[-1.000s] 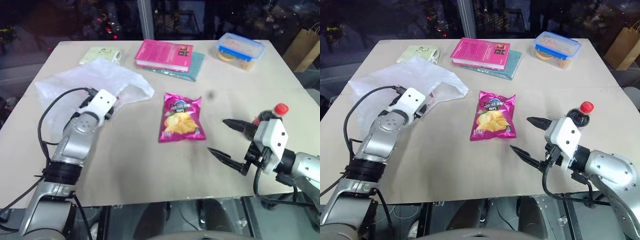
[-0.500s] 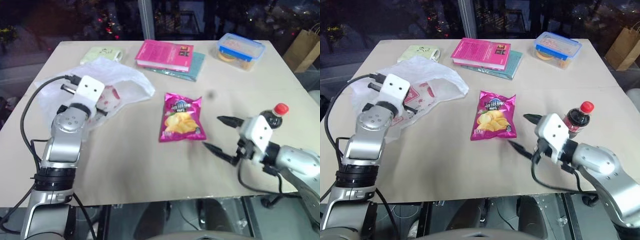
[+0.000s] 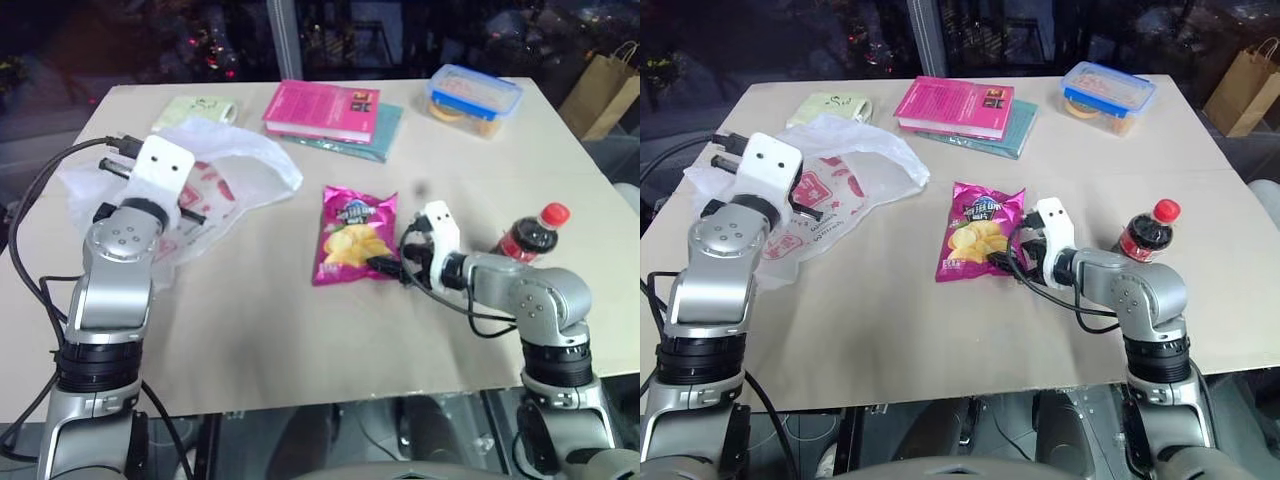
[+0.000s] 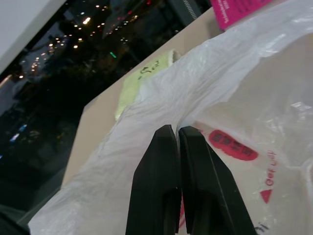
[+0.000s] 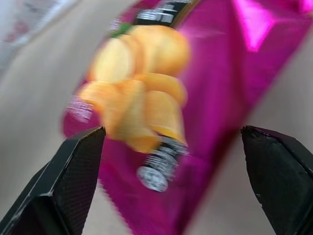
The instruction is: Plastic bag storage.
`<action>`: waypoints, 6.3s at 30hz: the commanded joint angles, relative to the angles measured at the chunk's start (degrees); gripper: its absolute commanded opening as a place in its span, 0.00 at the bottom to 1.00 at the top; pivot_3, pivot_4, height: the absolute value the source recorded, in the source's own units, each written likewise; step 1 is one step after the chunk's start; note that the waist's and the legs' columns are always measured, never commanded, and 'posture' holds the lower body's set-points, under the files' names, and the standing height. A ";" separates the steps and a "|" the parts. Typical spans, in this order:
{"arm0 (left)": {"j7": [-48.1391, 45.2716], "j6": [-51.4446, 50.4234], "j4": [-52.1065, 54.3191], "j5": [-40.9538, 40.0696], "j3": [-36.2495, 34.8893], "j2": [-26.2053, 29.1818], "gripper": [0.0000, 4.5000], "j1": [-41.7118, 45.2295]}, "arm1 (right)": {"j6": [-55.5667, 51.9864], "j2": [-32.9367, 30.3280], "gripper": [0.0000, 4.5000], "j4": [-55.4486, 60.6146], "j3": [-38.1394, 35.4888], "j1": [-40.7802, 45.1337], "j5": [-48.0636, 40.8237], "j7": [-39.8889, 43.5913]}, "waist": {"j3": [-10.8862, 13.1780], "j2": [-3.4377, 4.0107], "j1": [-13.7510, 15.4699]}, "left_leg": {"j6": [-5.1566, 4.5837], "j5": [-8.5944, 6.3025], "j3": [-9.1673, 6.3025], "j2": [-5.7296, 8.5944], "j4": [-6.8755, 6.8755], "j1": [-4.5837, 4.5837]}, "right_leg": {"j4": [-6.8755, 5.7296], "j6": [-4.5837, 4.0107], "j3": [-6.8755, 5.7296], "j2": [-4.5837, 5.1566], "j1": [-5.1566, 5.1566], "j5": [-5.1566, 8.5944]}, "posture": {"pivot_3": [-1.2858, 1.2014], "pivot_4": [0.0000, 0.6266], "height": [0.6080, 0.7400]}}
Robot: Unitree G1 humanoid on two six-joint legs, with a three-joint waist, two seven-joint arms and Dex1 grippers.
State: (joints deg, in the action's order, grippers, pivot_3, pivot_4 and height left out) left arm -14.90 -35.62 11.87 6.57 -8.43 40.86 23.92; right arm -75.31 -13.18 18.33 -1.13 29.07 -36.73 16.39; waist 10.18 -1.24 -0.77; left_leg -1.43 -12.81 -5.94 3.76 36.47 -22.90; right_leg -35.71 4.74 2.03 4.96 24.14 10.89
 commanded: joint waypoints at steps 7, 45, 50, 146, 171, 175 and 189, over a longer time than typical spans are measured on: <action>1.13 2.75 -0.10 2.94 -2.64 2.62 0.03 1.89 | 0.81 4.82 1.00 -10.94 1.47 4.40 2.51 -1.15 | -0.02 -0.01 -0.44 | 0.05 0.03 0.09 -0.01 0.00 0.06 | -0.19 0.00 0.09 -0.06 0.11 0.00 | 0.52 0.24 1.00; -8.48 -16.72 13.09 -9.29 -1.54 -0.30 0.00 11.27 | 15.65 -2.36 0.01 2.17 13.49 6.91 -1.16 21.36 | -0.03 -0.02 -1.61 | 0.16 0.06 0.10 -0.05 -0.01 0.02 | -0.23 -0.02 0.17 -0.14 0.22 -0.03 | 0.52 0.24 1.00; -8.03 -18.11 13.92 -10.39 -1.65 -0.69 0.00 12.91 | 16.03 -5.35 0.01 5.24 12.02 5.28 -3.26 23.62 | -0.03 -0.03 -1.47 | 0.16 0.06 0.09 -0.04 -0.01 0.00 | -0.22 -0.01 0.17 -0.11 0.21 -0.03 | 0.52 0.24 1.00; -6.35 -6.46 19.86 -6.80 7.16 8.76 0.76 -7.43 | 44.01 -12.80 1.00 10.01 9.08 -6.32 14.87 27.45 | -0.01 -0.04 -1.34 | 0.61 0.09 0.59 -0.55 0.03 0.14 | -0.86 -0.29 0.52 -0.63 0.59 0.17 | 0.52 0.24 1.00; -16.77 -31.70 9.74 -42.86 -14.56 -5.74 0.00 13.05 | 45.07 -6.22 1.00 4.70 17.09 -5.17 25.08 18.28 | -0.01 -0.10 -1.47 | 0.61 0.08 0.39 -0.81 0.28 -0.01 | -0.78 -0.32 0.39 -0.82 0.54 0.13 | 0.52 0.24 1.00; -11.13 -42.19 11.19 -50.52 -18.80 -11.03 0.00 20.16 | 39.17 -5.84 1.00 8.07 15.06 -6.93 20.58 18.28 | -0.01 -0.10 -1.62 | 0.62 0.09 0.37 -0.83 0.36 0.08 | -0.87 -0.32 0.39 -0.87 0.48 0.13 | 0.52 0.24 1.00; 5.99 -56.88 -1.04 -55.94 -27.55 -17.91 0.00 39.27 | 31.20 -7.81 1.00 12.45 9.54 -7.62 15.91 14.89 | 0.00 -0.11 -1.62 | 0.67 0.08 0.42 -0.68 0.46 0.14 | -0.93 -0.31 0.45 -0.91 0.45 0.13 | 0.52 0.24 1.00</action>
State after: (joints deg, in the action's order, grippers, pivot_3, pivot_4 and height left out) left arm -9.40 -92.41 10.19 -47.59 -36.56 21.98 62.56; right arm -43.79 -21.23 29.49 9.00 20.24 -19.75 31.61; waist 10.19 -1.35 -2.39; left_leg -0.73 -12.73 -5.53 3.07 36.93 -22.76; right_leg -36.67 4.42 2.48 4.05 24.61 11.02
